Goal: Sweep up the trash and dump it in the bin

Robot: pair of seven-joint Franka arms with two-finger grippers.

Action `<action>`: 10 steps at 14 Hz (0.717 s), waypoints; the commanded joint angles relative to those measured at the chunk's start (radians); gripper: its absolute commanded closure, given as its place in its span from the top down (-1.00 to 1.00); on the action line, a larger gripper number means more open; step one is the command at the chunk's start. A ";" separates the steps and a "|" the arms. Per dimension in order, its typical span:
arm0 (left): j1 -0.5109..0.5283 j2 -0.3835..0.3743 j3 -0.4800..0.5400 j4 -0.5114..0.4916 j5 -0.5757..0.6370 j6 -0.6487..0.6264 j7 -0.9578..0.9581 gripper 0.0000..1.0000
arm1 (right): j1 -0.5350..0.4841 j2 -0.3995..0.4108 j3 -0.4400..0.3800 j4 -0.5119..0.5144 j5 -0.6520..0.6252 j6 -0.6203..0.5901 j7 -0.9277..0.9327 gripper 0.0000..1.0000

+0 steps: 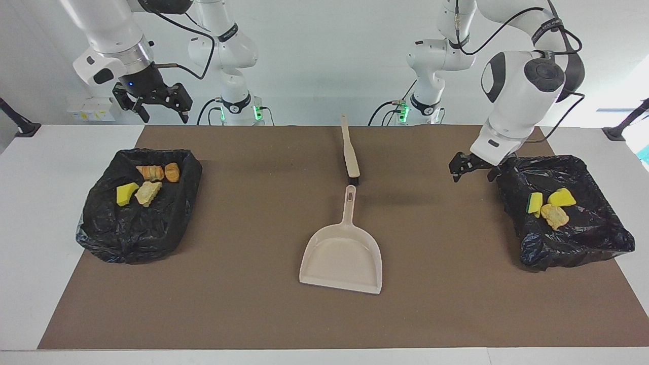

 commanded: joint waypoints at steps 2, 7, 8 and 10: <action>0.071 -0.084 -0.008 -0.028 -0.016 -0.038 0.059 1.00 | -0.012 -0.025 0.005 -0.031 0.018 0.026 0.004 1.00; 0.122 -0.173 -0.002 -0.006 -0.016 -0.107 0.081 1.00 | -0.012 -0.025 0.005 -0.031 0.018 0.026 0.004 1.00; 0.128 -0.191 -0.002 0.005 -0.016 -0.132 0.098 1.00 | -0.012 -0.025 0.005 -0.031 0.018 0.026 0.004 1.00; 0.151 -0.210 -0.001 0.045 -0.017 -0.193 0.099 1.00 | -0.012 -0.025 0.005 -0.031 0.018 0.026 0.005 1.00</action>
